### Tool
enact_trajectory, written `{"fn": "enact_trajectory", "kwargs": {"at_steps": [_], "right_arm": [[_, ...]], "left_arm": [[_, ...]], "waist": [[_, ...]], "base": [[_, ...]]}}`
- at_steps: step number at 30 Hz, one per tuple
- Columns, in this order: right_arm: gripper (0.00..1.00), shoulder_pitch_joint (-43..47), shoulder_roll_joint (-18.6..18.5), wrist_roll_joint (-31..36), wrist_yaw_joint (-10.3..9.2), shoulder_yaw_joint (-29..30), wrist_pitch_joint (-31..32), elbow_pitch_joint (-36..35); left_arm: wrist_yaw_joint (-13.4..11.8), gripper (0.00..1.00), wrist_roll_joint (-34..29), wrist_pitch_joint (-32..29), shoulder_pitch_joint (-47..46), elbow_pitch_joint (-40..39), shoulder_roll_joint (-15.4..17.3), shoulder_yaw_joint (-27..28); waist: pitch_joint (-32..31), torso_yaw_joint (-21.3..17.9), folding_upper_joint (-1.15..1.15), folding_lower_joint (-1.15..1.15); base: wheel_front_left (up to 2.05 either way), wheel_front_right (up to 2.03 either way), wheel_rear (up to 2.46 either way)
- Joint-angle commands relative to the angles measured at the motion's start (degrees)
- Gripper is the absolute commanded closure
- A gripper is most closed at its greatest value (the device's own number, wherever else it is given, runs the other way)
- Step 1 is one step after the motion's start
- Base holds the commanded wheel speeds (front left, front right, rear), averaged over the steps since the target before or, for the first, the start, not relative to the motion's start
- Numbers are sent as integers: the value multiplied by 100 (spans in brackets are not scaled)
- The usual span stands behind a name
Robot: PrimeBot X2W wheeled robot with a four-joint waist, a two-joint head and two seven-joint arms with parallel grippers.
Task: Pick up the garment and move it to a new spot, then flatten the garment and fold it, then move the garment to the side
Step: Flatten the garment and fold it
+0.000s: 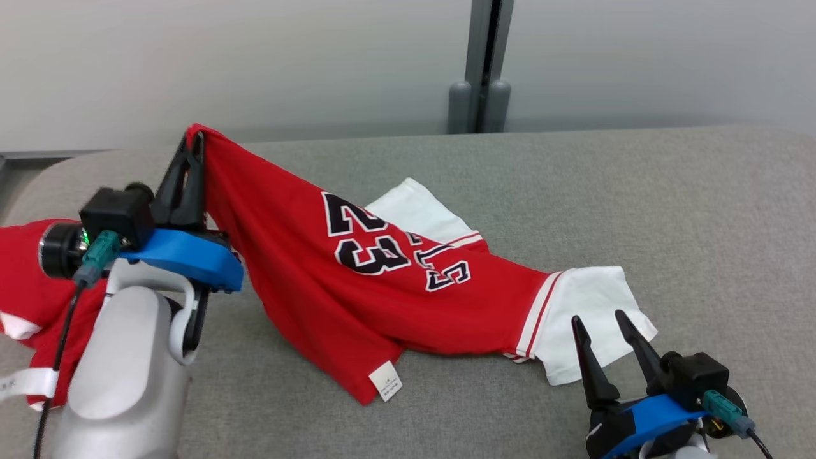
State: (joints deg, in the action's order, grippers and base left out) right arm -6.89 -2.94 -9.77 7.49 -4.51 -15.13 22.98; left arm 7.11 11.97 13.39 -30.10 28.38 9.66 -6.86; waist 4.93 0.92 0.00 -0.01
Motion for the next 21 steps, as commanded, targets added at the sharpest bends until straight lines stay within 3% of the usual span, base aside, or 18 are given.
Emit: {"fn": "enact_trajectory", "kwargs": {"at_steps": [1,4,7,9,12,16,21], "right_arm": [[0,-81,0,-48,0,-24,-1,-26],[0,-219,-3,-48,0,-73,-1,-48],[0,-342,0,-50,0,-126,-1,-54],[0,-376,-2,-47,0,-139,-2,-55],[0,-376,-2,-35,0,-118,-2,-41],[0,-292,-1,1,0,-18,-2,-3],[0,-207,-2,46,0,-21,-2,31]], "left_arm": [[43,100,-73,-42,-206,110,116,-50],[46,100,-23,-104,-606,647,290,7],[-109,100,-39,-56,-949,1190,467,133],[-255,0,-19,-1,-1096,1548,524,216],[-406,0,111,105,-1193,1910,485,394],[-417,0,158,177,-861,2116,250,395],[-335,0,259,184,-106,1774,-222,512]], "waist": [[72,-47,0,1],[312,-218,0,1],[510,-388,0,1],[582,-472,0,1],[606,-539,0,1],[536,-475,0,1],[321,-287,0,1]], "base": [[0,0,0],[0,0,0],[0,0,0],[0,0,0],[0,0,0],[0,0,0],[0,0,0]]}}
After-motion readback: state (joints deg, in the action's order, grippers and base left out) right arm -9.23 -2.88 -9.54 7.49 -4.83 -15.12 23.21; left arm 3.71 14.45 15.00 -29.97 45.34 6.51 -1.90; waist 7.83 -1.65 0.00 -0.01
